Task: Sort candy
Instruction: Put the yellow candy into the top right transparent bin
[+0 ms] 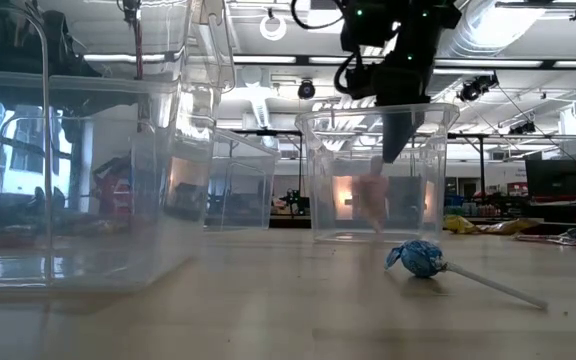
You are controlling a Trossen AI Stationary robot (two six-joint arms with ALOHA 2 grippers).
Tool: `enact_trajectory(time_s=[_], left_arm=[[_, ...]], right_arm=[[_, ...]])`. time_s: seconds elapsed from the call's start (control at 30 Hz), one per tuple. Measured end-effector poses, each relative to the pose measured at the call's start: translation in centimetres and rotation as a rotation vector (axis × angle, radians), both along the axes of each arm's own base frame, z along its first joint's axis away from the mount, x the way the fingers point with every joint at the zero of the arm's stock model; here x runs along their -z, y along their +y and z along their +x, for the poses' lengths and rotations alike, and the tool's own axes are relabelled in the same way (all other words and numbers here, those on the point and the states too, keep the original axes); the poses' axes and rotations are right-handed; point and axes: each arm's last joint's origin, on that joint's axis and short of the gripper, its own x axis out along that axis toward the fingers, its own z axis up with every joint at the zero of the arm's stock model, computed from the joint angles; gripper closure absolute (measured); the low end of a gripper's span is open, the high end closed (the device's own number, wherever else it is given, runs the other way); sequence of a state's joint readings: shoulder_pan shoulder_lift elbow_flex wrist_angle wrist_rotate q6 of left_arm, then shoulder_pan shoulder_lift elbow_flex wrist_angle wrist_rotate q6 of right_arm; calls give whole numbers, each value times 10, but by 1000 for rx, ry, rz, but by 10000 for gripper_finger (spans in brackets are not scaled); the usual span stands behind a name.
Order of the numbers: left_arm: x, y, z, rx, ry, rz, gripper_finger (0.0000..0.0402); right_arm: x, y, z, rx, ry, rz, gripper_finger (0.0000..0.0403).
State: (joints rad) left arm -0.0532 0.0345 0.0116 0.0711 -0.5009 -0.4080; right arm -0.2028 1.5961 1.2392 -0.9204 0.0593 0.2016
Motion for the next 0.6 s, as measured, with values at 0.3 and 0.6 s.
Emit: enact_trajectory(time_s=[0.3, 0.6], left_arm=[[0, 0, 0, 0, 0, 0, 401], [0, 0, 0, 0, 0, 0, 401]], right_arm=[[-61, 10, -30, -8, -39, 44, 217], [-107, 48, -101, 284, 14, 110, 215]])
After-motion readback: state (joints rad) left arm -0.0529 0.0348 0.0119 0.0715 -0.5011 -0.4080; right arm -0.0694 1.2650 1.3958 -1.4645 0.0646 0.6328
